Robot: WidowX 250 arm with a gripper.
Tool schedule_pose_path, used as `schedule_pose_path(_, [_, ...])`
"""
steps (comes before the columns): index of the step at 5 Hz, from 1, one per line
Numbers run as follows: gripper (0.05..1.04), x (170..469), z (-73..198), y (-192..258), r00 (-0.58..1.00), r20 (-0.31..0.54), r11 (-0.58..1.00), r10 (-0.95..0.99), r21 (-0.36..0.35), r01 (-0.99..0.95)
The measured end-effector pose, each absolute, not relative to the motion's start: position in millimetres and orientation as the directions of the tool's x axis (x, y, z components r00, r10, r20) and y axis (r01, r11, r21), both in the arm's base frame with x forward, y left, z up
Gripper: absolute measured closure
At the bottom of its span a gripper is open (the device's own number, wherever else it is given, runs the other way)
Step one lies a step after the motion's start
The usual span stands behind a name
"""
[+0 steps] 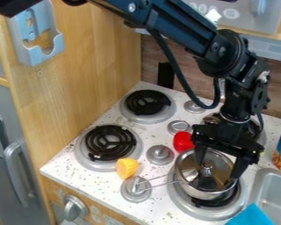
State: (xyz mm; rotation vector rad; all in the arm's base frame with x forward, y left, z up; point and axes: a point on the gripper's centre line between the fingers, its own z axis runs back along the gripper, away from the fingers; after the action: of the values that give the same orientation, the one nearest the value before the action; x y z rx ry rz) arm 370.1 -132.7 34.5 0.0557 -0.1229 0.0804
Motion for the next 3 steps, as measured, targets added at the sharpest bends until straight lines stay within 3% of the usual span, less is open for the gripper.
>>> schedule_pose_path(3, [0.078, 375.1, 33.4, -123.8, 0.99, 0.118, 0.993, 0.082, 0.071, -0.09])
